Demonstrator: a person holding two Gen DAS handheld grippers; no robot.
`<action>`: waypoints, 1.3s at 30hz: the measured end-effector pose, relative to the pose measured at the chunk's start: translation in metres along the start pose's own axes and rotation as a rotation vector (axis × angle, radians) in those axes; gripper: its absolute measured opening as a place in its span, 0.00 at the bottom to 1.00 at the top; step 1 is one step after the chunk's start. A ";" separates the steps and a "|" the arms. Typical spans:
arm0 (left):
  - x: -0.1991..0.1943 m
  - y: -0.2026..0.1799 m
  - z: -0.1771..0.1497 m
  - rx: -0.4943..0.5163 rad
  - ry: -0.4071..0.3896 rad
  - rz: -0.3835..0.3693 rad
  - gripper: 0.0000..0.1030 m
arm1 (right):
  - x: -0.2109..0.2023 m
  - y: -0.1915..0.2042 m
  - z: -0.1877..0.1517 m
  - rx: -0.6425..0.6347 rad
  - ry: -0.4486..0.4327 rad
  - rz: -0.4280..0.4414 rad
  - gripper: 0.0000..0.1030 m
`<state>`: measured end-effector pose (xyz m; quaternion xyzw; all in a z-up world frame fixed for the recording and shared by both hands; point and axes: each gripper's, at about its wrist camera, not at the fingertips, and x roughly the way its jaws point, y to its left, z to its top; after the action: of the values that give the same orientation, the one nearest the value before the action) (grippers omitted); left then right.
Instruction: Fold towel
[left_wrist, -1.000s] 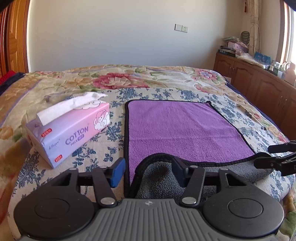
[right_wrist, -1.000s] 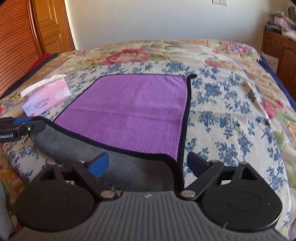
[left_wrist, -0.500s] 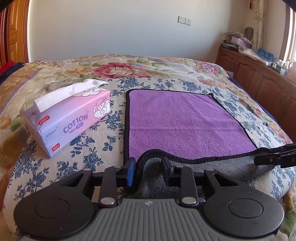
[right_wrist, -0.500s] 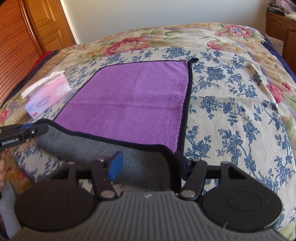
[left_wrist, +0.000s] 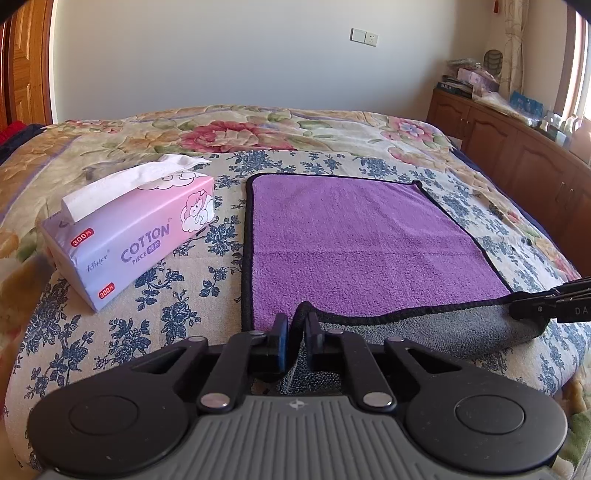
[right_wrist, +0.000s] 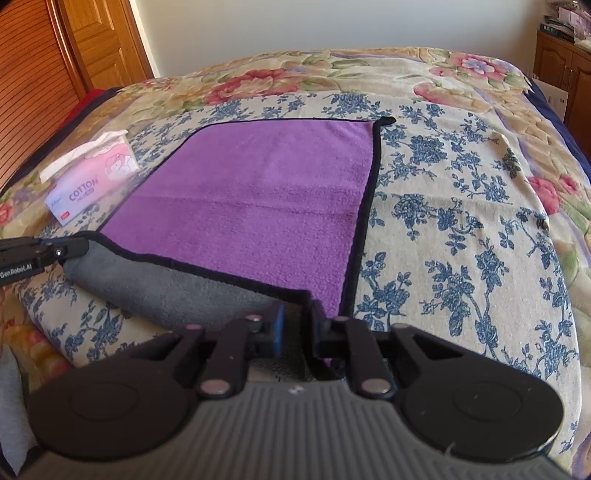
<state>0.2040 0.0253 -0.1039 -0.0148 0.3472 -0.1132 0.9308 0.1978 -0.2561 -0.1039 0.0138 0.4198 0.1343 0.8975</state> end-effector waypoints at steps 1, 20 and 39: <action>0.000 -0.001 0.000 0.001 -0.002 -0.001 0.09 | 0.000 0.000 0.000 -0.001 -0.003 -0.002 0.11; -0.012 -0.004 0.007 -0.004 -0.052 -0.012 0.06 | -0.012 0.002 0.006 -0.034 -0.078 -0.004 0.04; -0.017 -0.009 0.024 -0.011 -0.127 -0.028 0.06 | -0.028 0.001 0.022 -0.059 -0.185 0.009 0.04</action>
<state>0.2053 0.0192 -0.0736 -0.0321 0.2879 -0.1232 0.9492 0.1974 -0.2606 -0.0687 0.0017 0.3310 0.1489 0.9318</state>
